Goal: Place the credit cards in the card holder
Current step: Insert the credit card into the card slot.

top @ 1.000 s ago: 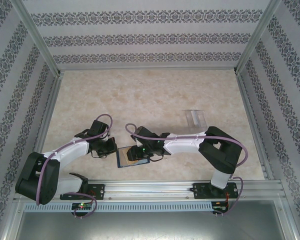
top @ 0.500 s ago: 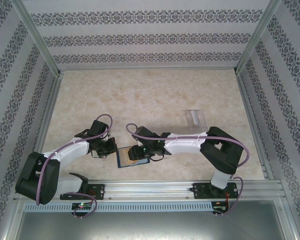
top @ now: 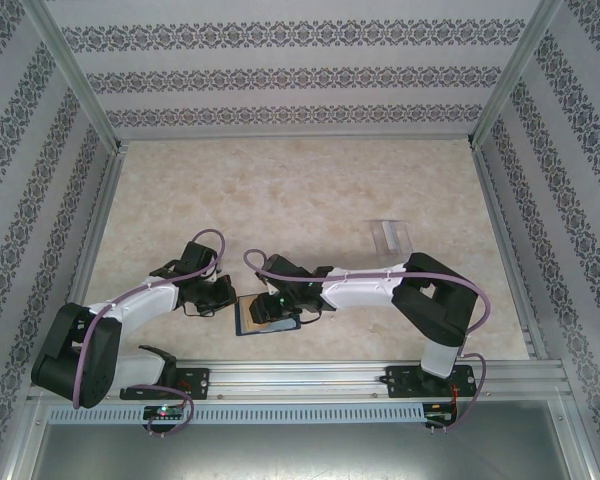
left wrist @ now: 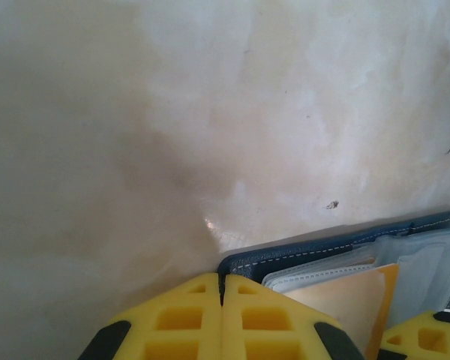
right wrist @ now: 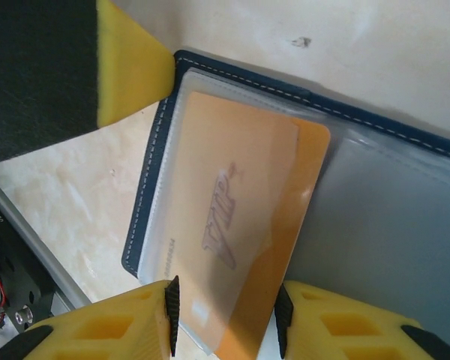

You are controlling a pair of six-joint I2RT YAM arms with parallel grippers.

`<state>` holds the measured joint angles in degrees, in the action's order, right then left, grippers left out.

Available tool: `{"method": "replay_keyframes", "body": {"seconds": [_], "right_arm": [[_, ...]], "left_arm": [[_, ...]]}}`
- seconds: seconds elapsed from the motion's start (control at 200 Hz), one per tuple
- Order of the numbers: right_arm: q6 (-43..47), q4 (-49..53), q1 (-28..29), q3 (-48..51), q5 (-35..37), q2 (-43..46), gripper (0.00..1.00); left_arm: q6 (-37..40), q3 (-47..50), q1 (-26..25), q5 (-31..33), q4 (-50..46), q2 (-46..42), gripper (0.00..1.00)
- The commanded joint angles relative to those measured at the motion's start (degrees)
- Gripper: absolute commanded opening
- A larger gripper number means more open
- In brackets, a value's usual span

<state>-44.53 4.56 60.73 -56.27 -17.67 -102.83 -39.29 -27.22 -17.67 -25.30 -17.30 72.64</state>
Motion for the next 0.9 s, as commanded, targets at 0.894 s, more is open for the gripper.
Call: {"method": "replay_keyframes", "body": {"seconds": [0.894], "right_arm": [[8.2,8.0,2.2,-0.6,7.7,6.2,0.47]], "left_arm": [[-2.3,0.7,-0.4,2.4,2.7,-1.4,0.0]]}}
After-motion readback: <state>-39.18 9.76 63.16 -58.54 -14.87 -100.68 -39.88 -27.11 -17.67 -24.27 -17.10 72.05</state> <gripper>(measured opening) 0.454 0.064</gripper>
